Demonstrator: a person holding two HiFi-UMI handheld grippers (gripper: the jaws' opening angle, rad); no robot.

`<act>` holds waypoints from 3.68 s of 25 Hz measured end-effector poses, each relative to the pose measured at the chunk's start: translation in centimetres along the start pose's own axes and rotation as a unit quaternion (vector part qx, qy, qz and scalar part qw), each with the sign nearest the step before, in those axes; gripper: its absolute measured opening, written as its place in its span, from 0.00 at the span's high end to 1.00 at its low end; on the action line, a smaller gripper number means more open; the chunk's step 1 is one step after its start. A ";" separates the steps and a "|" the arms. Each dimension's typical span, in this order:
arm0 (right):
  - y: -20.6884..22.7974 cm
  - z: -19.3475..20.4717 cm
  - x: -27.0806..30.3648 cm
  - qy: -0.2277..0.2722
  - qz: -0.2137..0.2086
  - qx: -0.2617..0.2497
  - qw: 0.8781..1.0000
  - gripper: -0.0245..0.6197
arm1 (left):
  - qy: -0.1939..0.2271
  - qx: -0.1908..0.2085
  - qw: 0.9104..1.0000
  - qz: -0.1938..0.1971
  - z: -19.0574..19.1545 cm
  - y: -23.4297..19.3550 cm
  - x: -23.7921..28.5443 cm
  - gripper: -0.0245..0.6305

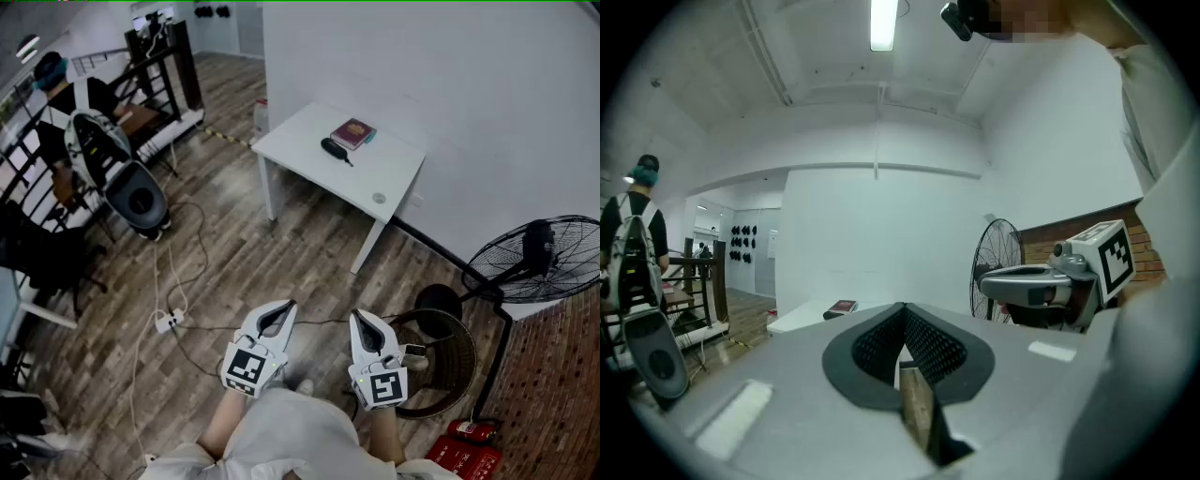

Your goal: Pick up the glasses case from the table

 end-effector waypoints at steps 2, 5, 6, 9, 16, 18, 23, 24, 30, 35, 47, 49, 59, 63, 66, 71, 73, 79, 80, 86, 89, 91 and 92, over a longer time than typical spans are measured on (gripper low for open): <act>0.3 0.0 -0.3 0.001 -0.002 -0.004 1.000 0.96 | 0.001 -0.001 1.000 0.002 -0.1 0.7 0.1 0.93; 1.0 0.1 -0.3 -0.006 0.008 0.009 1.000 0.96 | 0.001 0.002 1.000 0.006 -0.3 1.2 0.4 0.93; 1.2 0.3 -0.2 -0.015 0.014 0.016 1.000 0.95 | 0.000 0.003 1.000 0.005 -0.3 1.2 0.5 0.93; 1.5 1.6 0.5 -0.027 0.002 0.018 0.999 0.95 | -0.001 0.005 1.000 0.003 0.0 1.0 1.2 0.93; 2.9 2.1 3.8 -0.034 -0.012 -0.004 0.999 0.95 | -0.004 0.002 1.000 0.003 0.9 -1.1 4.1 0.93; 3.6 2.3 5.2 -0.038 -0.011 -0.004 0.999 0.95 | -0.003 -0.002 1.000 0.003 1.2 -2.3 5.4 0.93; 5.8 2.2 9.8 -0.043 0.001 0.000 0.999 0.95 | 0.005 0.000 1.000 0.010 1.1 -6.1 9.1 0.93; 6.2 2.0 10.8 -0.041 0.003 -0.004 0.999 0.95 | 0.007 0.002 1.000 0.012 1.0 -7.0 9.9 0.93; 8.4 1.9 16.5 -0.039 0.017 -0.009 0.999 0.95 | 0.010 0.011 1.000 0.016 1.5 -12.3 13.9 0.93; 9.4 2.7 21.1 -0.044 0.025 0.007 0.999 0.95 | 0.006 0.010 1.000 0.019 2.5 -16.2 16.4 0.93; 11.1 1.7 25.7 -0.039 0.047 -0.003 0.998 0.95 | 0.026 0.010 0.999 0.035 2.3 -20.9 20.5 0.93; 11.7 1.6 26.0 -0.040 0.049 -0.006 0.998 0.95 | 0.027 0.011 0.999 0.037 2.2 -21.1 21.2 0.93; 15.5 2.2 30.0 -0.038 0.045 -0.007 0.998 0.95 | 0.018 0.017 0.999 0.041 3.1 -22.8 26.4 0.93; 18.3 2.7 32.4 -0.042 0.039 0.004 0.998 0.95 | 0.009 0.014 0.999 0.036 3.4 -24.0 29.7 0.93; 21.0 3.0 34.7 -0.043 0.029 0.009 0.999 0.95 | 0.001 0.018 0.999 0.036 3.3 -25.0 33.1 0.93; 25.6 2.2 38.8 -0.041 0.008 0.021 0.999 0.95 | -0.012 0.011 1.000 0.024 3.0 -26.7 38.0 0.93; 27.6 2.0 40.5 -0.038 -0.001 0.026 0.999 0.95 | -0.017 0.009 1.000 0.017 2.8 -27.4 40.3 0.93; 33.0 1.8 44.3 -0.048 -0.023 0.038 0.998 0.95 | -0.031 0.009 0.999 -0.002 2.2 -29.1 46.0 0.93; 33.7 1.8 44.9 -0.048 -0.028 0.040 0.998 0.95 | -0.033 0.009 0.999 -0.005 2.1 -29.3 46.8 0.93; 37.5 2.5 47.6 -0.060 -0.053 0.047 0.996 0.95 | -0.047 0.004 0.999 -0.025 2.0 -30.4 50.7 0.93; 38.3 2.0 48.7 -0.053 -0.060 0.047 0.996 0.95 | -0.050 0.005 0.998 -0.029 2.0 -30.7 51.9 0.93; 38.7 1.5 49.4 -0.041 -0.064 0.046 0.996 0.95 | -0.052 0.006 0.998 -0.031 1.9 -31.0 52.6 0.93; 39.0 1.4 49.7 -0.040 -0.064 0.046 0.996 0.95 | -0.051 0.010 0.998 -0.031 1.7 -31.1 53.0 0.93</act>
Point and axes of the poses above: the fingertips, and each gripper's own axes: x forward along the fingers, y to its right, z out of its underside, the point moved 4 cm from there along -x, backward along the fingers, and after that the axes turned 9 degrees about x, right-handed, at the moved point
